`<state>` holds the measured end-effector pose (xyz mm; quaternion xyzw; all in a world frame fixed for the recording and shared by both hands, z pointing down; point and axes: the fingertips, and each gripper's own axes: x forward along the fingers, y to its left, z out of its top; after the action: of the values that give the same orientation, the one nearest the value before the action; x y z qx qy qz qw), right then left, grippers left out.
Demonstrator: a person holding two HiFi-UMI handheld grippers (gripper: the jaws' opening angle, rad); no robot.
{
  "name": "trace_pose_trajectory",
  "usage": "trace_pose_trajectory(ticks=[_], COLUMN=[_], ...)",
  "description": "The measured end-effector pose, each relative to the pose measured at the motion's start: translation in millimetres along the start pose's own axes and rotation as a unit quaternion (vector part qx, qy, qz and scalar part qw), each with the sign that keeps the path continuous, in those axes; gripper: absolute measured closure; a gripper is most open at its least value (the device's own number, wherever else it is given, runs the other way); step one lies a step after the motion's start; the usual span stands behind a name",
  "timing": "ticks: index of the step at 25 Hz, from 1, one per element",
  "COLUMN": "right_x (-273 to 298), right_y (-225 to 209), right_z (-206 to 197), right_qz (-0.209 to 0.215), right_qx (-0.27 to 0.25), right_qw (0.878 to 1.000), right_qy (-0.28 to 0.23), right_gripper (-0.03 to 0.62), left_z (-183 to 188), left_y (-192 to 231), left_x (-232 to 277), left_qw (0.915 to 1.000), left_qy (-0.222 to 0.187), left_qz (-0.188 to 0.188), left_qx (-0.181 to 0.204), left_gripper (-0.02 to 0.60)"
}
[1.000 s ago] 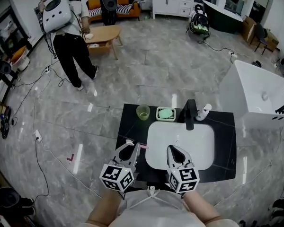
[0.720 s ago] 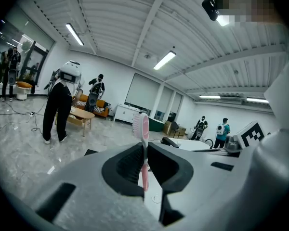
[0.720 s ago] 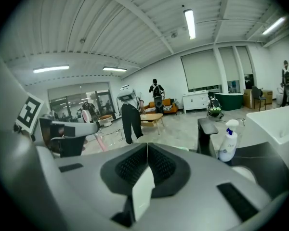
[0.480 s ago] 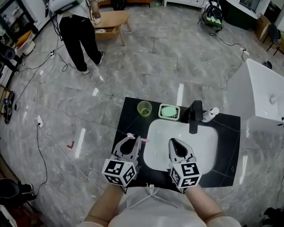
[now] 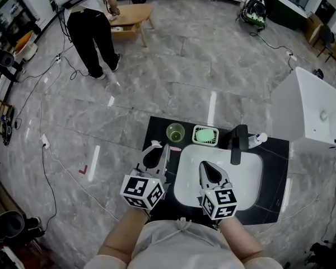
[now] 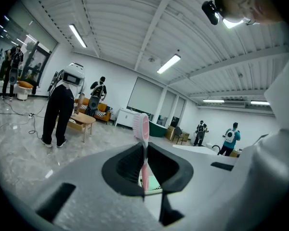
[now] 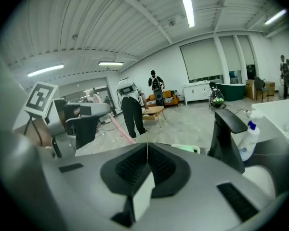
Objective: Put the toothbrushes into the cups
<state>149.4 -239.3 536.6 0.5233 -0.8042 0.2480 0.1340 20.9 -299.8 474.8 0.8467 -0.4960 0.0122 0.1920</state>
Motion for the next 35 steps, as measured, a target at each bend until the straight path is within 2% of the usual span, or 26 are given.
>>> trace_pose_trajectory(ticks=[4, 7, 12, 24, 35], right_x=[14, 24, 36, 46, 45], right_y=[1, 2, 2, -7, -20], right_z=[4, 8, 5, -19, -24], right_qz=[0.001, 0.004, 0.008, 0.004, -0.009], right_qx=[0.006, 0.004, 0.002, 0.009, 0.022], right_qw=[1.000, 1.000, 1.000, 0.998, 0.997], right_qy=[0.007, 0.010, 0.024, 0.062, 0.070], right_gripper=[0.568, 0.566, 0.567, 0.566, 0.567], left_z=[20, 18, -2, -72, -93], left_y=[13, 29, 49, 59, 60], left_x=[23, 41, 63, 96, 103], left_qw=[0.9993, 0.9982, 0.9989, 0.9960, 0.9945], left_qy=[-0.017, -0.016, 0.005, 0.078, 0.103], left_qz=[0.002, 0.014, 0.020, 0.017, 0.015], left_qx=[0.035, 0.056, 0.043, 0.039, 0.012], left_gripper=[0.543, 0.543, 0.544, 0.543, 0.543])
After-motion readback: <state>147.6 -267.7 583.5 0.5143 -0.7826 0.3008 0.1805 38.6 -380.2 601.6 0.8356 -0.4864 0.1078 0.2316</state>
